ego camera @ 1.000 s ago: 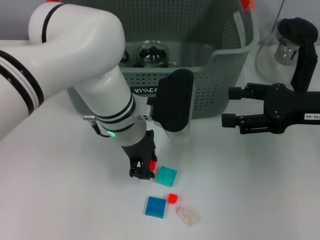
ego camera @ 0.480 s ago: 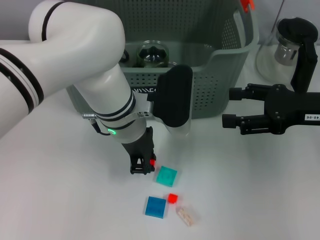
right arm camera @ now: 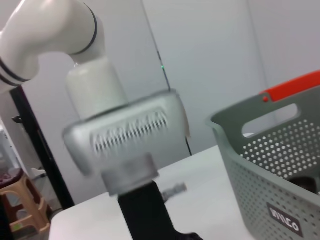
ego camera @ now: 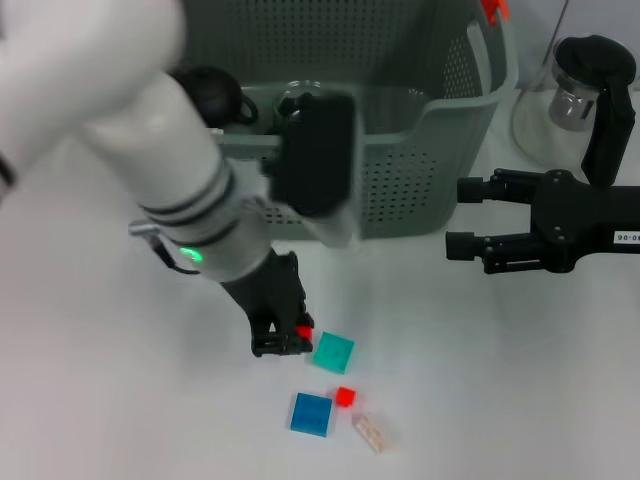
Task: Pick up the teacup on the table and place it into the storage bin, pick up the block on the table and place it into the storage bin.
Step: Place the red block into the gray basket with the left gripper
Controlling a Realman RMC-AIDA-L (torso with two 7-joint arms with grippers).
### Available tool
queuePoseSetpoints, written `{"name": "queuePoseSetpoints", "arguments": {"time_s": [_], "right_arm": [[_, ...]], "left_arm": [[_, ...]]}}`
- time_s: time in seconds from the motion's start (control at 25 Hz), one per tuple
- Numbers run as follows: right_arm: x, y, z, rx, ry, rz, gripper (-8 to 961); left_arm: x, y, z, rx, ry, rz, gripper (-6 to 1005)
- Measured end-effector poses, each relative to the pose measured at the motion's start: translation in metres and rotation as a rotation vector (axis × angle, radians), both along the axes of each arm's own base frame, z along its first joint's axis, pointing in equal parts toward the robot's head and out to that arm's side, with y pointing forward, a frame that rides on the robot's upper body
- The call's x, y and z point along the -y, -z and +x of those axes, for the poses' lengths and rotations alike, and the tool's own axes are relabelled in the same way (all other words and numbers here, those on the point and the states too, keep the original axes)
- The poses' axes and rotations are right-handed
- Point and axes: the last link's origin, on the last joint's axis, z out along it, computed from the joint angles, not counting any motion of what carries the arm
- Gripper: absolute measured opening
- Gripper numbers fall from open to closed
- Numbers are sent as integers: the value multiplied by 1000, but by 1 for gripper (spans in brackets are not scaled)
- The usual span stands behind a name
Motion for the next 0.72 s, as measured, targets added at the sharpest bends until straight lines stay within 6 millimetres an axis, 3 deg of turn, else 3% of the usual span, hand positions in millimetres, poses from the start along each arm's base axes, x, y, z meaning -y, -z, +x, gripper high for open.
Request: {"name": "queuePoseSetpoints", "arguments": {"time_s": [0.12, 0.28, 0.4, 0.52, 0.72], "right_arm": [[2, -3, 1, -7, -5, -6, 941], [5, -5, 5, -4, 4, -8, 941], [6, -7, 7, -2, 5, -9, 941], [6, -8, 7, -2, 3, -13, 941], [7, -8, 8, 0, 0, -16, 942]], "left_arm": [[4, -24, 0, 139, -68, 12, 222], [7, -69, 7, 449, -119, 63, 234], [-1, -98, 14, 643, -119, 152, 243], [-23, -118, 20, 767, -131, 285, 252], [-70, -125, 21, 816, -202, 464, 267]]}}
